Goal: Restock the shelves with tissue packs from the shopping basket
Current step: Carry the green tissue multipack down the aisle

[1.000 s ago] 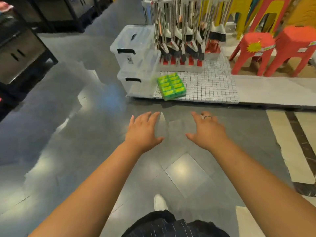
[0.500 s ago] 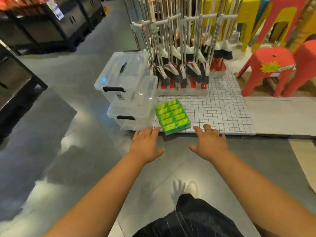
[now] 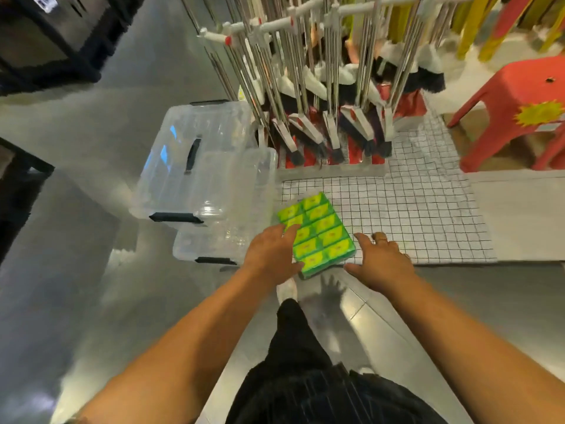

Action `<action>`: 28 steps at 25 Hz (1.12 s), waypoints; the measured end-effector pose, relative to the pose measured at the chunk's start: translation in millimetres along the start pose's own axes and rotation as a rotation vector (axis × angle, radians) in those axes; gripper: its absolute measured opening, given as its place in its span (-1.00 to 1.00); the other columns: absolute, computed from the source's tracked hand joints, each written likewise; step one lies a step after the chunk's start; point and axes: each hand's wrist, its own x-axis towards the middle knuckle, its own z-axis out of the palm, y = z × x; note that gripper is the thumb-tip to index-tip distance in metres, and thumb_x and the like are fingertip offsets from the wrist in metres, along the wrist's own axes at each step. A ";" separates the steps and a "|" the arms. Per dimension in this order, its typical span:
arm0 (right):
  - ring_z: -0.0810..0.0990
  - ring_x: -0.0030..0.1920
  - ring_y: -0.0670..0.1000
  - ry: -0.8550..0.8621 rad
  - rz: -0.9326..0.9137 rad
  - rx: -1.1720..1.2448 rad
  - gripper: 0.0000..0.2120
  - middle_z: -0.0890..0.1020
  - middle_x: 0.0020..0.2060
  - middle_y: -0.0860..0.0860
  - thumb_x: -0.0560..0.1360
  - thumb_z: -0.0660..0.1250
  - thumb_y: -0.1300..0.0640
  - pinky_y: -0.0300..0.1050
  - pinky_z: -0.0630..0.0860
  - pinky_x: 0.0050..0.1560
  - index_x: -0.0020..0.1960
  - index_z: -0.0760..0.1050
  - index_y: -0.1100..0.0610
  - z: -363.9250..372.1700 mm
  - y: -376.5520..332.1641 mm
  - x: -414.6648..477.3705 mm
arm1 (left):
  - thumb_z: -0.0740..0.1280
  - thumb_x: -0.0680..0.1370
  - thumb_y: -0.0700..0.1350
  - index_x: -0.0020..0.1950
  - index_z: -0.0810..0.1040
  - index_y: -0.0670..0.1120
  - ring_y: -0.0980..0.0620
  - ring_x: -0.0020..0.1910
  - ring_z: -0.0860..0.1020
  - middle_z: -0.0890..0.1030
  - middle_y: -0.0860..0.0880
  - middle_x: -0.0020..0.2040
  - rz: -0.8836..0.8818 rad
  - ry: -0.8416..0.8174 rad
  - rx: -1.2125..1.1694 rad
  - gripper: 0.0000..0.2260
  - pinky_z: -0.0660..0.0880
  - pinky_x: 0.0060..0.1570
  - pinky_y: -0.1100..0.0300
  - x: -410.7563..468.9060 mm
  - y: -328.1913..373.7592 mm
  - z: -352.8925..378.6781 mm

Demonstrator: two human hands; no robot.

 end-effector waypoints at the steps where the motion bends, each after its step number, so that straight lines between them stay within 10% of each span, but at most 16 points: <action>1: 0.33 0.36 0.23 -0.019 0.044 0.038 -0.27 0.25 0.44 0.14 0.46 0.29 -0.26 0.18 0.38 0.25 0.51 0.11 -0.06 5.2 -2.9 24.6 | 0.36 0.48 0.19 0.54 0.11 0.03 -0.13 0.43 0.28 0.27 -0.09 0.49 0.020 -0.043 0.024 -0.26 0.30 0.37 -0.02 31.7 -9.9 1.6; 8: 0.44 0.27 0.26 -0.108 0.496 0.649 -0.26 0.38 0.31 0.27 0.45 0.43 -0.09 0.02 0.39 0.20 0.50 0.20 0.11 81.4 -17.7 202.7 | 0.41 0.46 0.16 0.52 0.20 -0.02 -0.13 0.38 0.37 0.37 -0.13 0.42 -0.002 -0.346 -0.218 -0.28 0.34 0.34 0.01 261.0 -73.1 59.0; 16: 0.43 0.30 0.21 -0.069 0.852 0.988 -0.19 0.39 0.34 0.24 0.42 0.47 -0.03 -0.10 0.37 0.08 0.52 0.12 0.10 246.7 51.6 387.0 | 0.38 0.48 0.20 0.54 0.11 0.00 -0.19 0.41 0.29 0.26 -0.16 0.46 0.100 -0.453 0.069 -0.25 0.34 0.33 -0.09 461.3 -121.5 246.4; 23: 0.48 0.22 0.19 -0.016 1.112 1.300 0.05 0.38 0.36 0.12 0.31 0.55 -0.10 0.21 0.50 0.15 0.54 -0.08 -0.09 378.2 111.9 443.0 | 0.48 0.37 0.21 0.56 0.04 -0.05 -0.17 0.42 0.27 0.25 -0.20 0.47 0.022 -0.411 -0.083 -0.06 0.26 0.34 0.05 573.9 -148.8 359.8; 28: 0.58 0.15 0.07 -0.035 1.118 1.746 -0.23 0.58 0.22 -0.02 0.28 0.59 -0.05 0.10 0.55 -0.11 0.39 0.31 -0.08 407.8 113.1 455.2 | 0.55 0.30 0.19 0.57 0.02 -0.02 -0.01 0.40 0.36 0.31 -0.03 0.49 -0.125 -0.496 -0.338 0.03 0.31 0.30 0.22 609.6 -150.8 390.6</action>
